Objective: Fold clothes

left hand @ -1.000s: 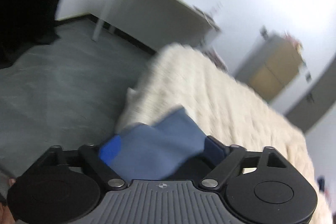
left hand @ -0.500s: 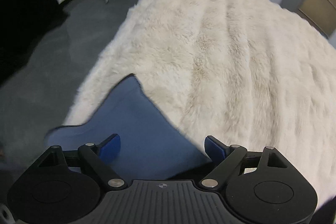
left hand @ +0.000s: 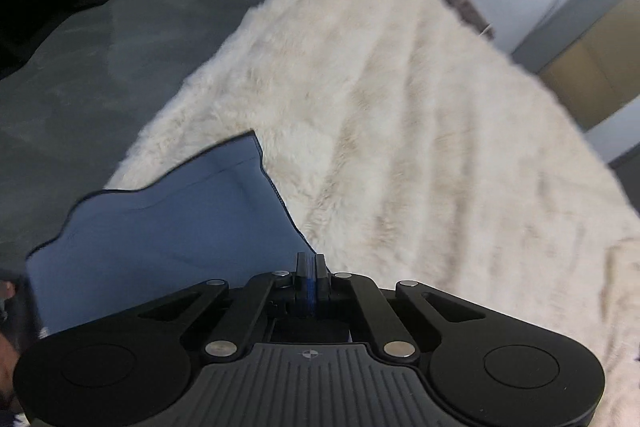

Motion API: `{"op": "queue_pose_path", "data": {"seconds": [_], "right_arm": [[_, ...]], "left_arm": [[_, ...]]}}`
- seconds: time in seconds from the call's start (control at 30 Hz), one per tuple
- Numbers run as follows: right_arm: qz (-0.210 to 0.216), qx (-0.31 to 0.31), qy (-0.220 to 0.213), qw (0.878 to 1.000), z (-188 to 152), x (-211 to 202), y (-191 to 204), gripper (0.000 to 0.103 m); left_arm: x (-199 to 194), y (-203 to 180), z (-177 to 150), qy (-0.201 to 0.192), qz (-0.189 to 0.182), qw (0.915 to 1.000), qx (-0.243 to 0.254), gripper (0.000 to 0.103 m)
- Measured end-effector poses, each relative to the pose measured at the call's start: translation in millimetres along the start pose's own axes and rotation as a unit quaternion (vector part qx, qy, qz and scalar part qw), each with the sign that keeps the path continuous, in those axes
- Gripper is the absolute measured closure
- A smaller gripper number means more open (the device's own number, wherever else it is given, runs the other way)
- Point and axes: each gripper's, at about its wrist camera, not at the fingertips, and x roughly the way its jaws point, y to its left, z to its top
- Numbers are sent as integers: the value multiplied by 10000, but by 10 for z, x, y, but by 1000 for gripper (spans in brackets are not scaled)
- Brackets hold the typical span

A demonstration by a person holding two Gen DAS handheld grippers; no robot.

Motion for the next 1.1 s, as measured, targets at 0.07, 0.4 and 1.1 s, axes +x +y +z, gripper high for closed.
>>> {"op": "queue_pose_path", "data": {"seconds": [0.07, 0.4, 1.1], "right_arm": [[-11, -24, 15, 10000, 8, 2, 6, 28], [-33, -63, 31, 10000, -1, 7, 18, 28], [-164, -301, 73, 9994, 1, 21, 98, 29]], "left_arm": [[-131, 47, 52, 38, -243, 9996, 101, 81], [-50, -659, -256, 79, -1199, 8420, 5259, 17], [1268, -544, 268, 1455, -890, 7086, 6847, 47]]}}
